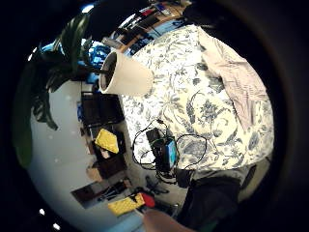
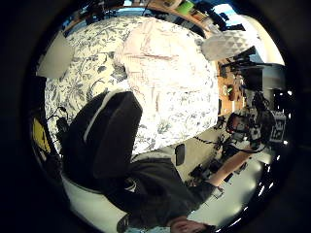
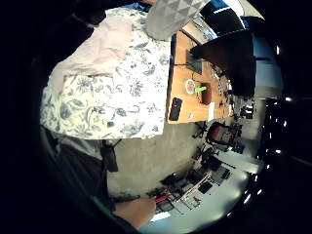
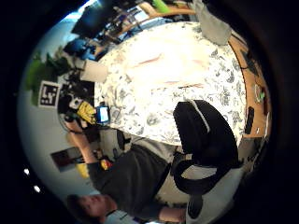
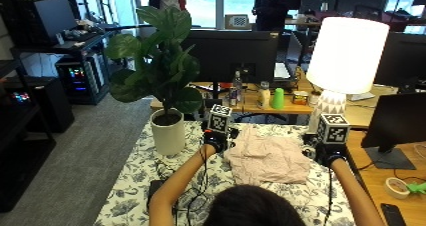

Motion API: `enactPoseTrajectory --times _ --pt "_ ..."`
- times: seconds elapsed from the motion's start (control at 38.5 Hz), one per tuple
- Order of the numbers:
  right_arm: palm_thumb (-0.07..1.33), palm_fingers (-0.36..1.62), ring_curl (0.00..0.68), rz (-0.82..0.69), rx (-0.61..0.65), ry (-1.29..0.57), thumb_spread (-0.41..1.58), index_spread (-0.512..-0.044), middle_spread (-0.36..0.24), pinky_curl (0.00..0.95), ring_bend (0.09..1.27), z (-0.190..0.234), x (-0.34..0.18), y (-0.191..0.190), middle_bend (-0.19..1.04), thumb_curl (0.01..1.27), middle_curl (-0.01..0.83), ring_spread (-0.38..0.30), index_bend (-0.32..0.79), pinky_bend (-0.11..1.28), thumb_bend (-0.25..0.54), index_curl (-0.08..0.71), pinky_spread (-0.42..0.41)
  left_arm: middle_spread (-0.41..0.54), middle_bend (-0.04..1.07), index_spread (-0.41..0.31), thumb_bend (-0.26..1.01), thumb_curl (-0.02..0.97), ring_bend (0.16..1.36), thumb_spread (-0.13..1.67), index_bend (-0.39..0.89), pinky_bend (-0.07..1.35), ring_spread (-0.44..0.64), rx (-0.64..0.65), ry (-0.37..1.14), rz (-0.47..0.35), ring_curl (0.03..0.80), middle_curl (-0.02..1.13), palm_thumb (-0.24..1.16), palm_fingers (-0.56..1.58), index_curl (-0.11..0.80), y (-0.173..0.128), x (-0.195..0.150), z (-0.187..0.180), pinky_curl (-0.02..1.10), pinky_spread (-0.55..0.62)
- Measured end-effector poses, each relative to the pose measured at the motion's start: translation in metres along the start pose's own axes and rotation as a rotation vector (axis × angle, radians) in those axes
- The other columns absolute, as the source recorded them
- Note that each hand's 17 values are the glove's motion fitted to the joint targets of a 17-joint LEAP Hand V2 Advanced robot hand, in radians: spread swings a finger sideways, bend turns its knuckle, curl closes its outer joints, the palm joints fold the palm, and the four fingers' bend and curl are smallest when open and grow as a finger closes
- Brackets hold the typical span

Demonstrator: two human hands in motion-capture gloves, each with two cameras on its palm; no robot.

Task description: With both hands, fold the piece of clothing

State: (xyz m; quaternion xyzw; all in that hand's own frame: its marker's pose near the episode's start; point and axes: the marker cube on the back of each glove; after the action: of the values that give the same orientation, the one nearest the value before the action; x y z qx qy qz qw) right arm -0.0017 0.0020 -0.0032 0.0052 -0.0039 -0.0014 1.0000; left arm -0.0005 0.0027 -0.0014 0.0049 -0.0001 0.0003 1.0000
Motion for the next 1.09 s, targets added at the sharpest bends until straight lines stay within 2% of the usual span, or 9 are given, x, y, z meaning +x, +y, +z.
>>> enactPoseTrajectory --times 0.03,0.13,0.31,0.55,0.68,0.73,0.86,1.04,1.09 --pt "0.43 0.48 0.075 -0.001 0.004 -0.002 0.41 -0.148 0.006 0.113 0.38 -0.001 0.000 0.000 0.20 0.07 0.049 0.030 0.08 0.50 0.286 0.017 0.087 0.106 0.11 0.009 0.07 0.020 0.50 0.43 0.08 0.39 0.10 0.001 -0.001 0.000 0.100 0.01 0.12 0.30 0.017 0.000 0.000 0.000 0.08 0.18" --pt "0.49 0.43 0.153 -0.004 0.024 -0.010 0.68 -0.212 0.008 0.198 0.43 -0.004 -0.001 0.001 0.20 0.10 0.103 0.045 0.09 0.55 0.317 0.068 0.126 0.155 0.13 0.013 0.07 0.040 0.59 0.69 0.11 0.45 0.16 0.005 -0.005 -0.001 0.177 0.05 0.13 0.24 0.047 0.004 0.000 -0.002 0.15 0.27" --pt "0.53 0.43 0.207 -0.004 0.036 -0.006 0.96 -0.265 0.003 0.249 0.46 -0.008 0.002 -0.005 0.22 0.13 0.175 0.050 0.12 0.56 0.314 0.112 0.159 0.200 0.15 0.017 0.05 0.073 0.66 0.95 0.15 0.50 0.20 0.002 -0.016 0.019 0.230 0.09 0.15 0.19 0.100 0.013 0.010 -0.001 0.21 0.34" --pt "0.55 0.42 0.243 0.006 0.001 -0.026 1.13 -0.288 0.000 0.277 0.47 0.004 0.001 -0.019 0.24 0.16 0.237 0.047 0.12 0.55 0.278 0.149 0.175 0.219 0.16 0.015 0.02 0.112 0.68 1.09 0.16 0.51 0.22 -0.046 0.008 0.100 0.255 0.13 0.16 0.17 0.163 0.013 0.045 0.029 0.24 0.37" --pt "0.56 0.42 0.258 0.001 -0.016 -0.040 1.18 -0.292 0.000 0.290 0.47 0.021 0.006 -0.037 0.24 0.17 0.262 0.046 0.12 0.55 0.254 0.165 0.174 0.219 0.17 0.017 -0.03 0.121 0.68 1.09 0.17 0.50 0.25 -0.046 0.087 0.248 0.261 0.15 0.10 0.16 0.193 0.038 0.086 0.046 0.25 0.39" --pt "0.57 0.42 0.263 -0.002 -0.023 -0.041 1.19 -0.293 0.000 0.295 0.46 0.026 0.005 -0.040 0.23 0.17 0.271 0.045 0.12 0.55 0.244 0.171 0.174 0.219 0.17 0.017 -0.03 0.126 0.68 1.08 0.16 0.50 0.25 -0.085 0.103 0.271 0.263 0.16 0.08 0.16 0.202 0.041 0.102 0.065 0.26 0.40" --pt "0.58 0.42 0.274 -0.007 -0.050 -0.032 1.21 -0.295 -0.004 0.303 0.46 0.041 0.006 -0.050 0.23 0.18 0.291 0.044 0.13 0.54 0.220 0.187 0.174 0.230 0.17 0.032 -0.05 0.139 0.68 1.01 0.15 0.51 0.32 -0.259 0.135 0.139 0.265 0.18 -0.01 0.13 0.217 0.030 0.125 0.126 0.27 0.42" --pt "0.59 0.42 0.287 -0.034 -0.092 -0.003 1.23 -0.296 -0.007 0.312 0.45 0.063 0.004 -0.055 0.22 0.20 0.311 0.044 0.13 0.53 0.188 0.204 0.180 0.297 0.16 0.071 -0.06 0.151 0.69 0.94 0.13 0.57 0.41 -0.313 0.076 -0.002 0.264 0.20 -0.06 0.08 0.224 0.011 0.137 0.173 0.30 0.46" --pt "0.59 0.42 0.290 -0.041 -0.111 0.000 1.24 -0.297 -0.007 0.314 0.45 0.072 0.003 -0.056 0.21 0.20 0.316 0.044 0.13 0.53 0.179 0.207 0.180 0.328 0.16 0.085 -0.05 0.162 0.70 0.92 0.11 0.60 0.43 -0.318 0.092 0.010 0.268 0.20 -0.04 0.08 0.219 0.008 0.139 0.177 0.31 0.46"
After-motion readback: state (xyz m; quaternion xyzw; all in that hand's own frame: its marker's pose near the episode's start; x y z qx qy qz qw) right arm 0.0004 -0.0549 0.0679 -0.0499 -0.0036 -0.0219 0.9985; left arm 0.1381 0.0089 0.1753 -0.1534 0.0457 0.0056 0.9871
